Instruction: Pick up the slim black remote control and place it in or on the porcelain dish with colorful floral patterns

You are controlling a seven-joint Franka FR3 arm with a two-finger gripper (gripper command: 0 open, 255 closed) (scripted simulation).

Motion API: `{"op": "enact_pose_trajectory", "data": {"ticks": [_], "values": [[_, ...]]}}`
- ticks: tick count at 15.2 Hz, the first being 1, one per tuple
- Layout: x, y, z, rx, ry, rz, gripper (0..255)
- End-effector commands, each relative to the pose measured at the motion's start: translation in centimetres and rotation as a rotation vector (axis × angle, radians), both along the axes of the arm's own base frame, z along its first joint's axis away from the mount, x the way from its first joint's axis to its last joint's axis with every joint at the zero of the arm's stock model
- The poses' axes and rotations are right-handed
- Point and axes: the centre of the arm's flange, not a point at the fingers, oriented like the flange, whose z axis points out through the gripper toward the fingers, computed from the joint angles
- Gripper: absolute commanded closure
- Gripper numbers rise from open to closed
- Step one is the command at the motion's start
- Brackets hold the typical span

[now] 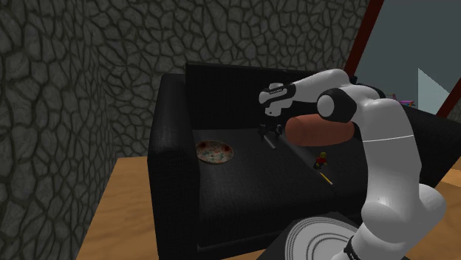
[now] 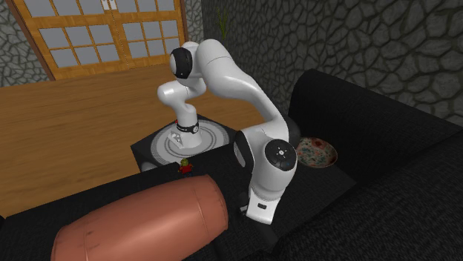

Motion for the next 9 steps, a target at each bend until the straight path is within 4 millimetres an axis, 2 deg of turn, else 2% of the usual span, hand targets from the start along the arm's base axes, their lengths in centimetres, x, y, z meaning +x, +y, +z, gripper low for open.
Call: {"op": "enact_pose_trajectory", "data": {"ticks": [1, 2, 3, 9], "values": [[0.0, 0.0, -0.01, 0.0, 0.0, 0.0, 0], [0.0, 0.0, 0.0, 0.0, 0.0, 0.0, 0], [0.0, 0.0, 0.0, 0.0, 0.0, 0.0, 255], [0.11, -0.2, -0.07, 0.0, 0.0, 0.0, 255]]}}
